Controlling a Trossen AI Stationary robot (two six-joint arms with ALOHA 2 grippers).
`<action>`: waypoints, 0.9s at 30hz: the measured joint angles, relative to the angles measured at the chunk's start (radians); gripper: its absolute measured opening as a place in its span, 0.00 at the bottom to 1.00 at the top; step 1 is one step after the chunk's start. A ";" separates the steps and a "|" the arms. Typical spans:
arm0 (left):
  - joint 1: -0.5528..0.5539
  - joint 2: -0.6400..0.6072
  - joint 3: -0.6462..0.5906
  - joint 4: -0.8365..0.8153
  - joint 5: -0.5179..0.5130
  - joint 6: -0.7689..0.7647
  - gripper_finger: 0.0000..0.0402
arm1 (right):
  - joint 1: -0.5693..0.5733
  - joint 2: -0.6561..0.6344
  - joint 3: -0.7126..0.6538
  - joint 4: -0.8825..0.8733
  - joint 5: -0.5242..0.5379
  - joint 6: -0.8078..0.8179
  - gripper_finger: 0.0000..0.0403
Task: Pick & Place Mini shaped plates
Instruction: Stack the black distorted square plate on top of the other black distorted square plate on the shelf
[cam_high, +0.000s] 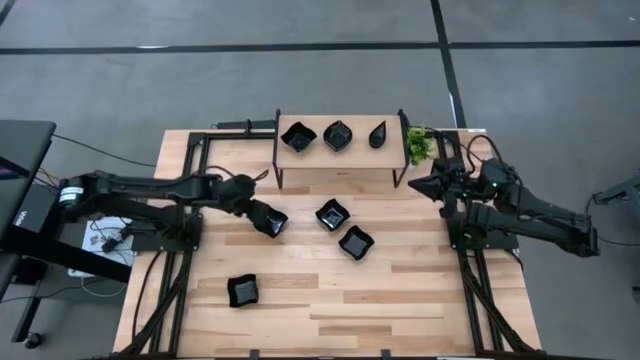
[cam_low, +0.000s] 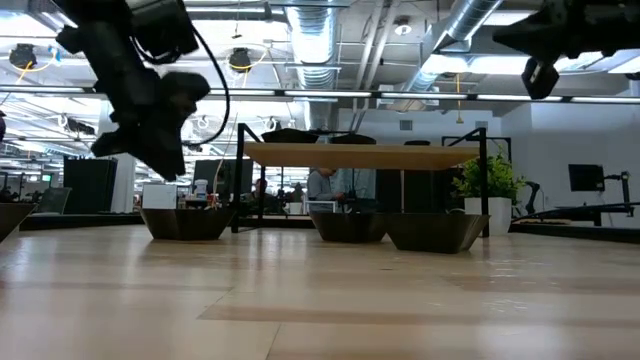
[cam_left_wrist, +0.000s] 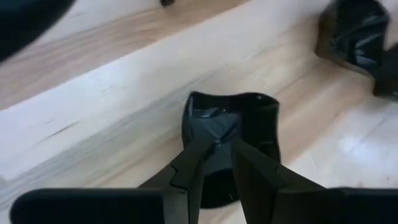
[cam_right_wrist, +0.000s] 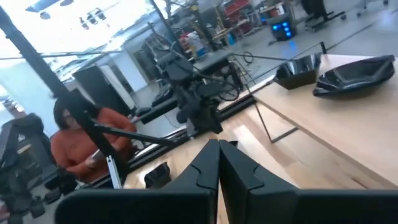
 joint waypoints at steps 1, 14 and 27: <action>0.005 0.015 0.001 0.003 -0.001 -0.006 0.21 | 0.000 -0.002 0.000 -0.001 0.001 0.008 0.00; 0.014 0.186 0.003 0.017 0.009 -0.015 0.21 | 0.000 -0.002 0.000 0.002 0.001 0.039 0.00; 0.014 0.206 0.002 0.032 -0.001 -0.008 0.21 | 0.000 -0.002 0.000 0.001 0.001 0.041 0.00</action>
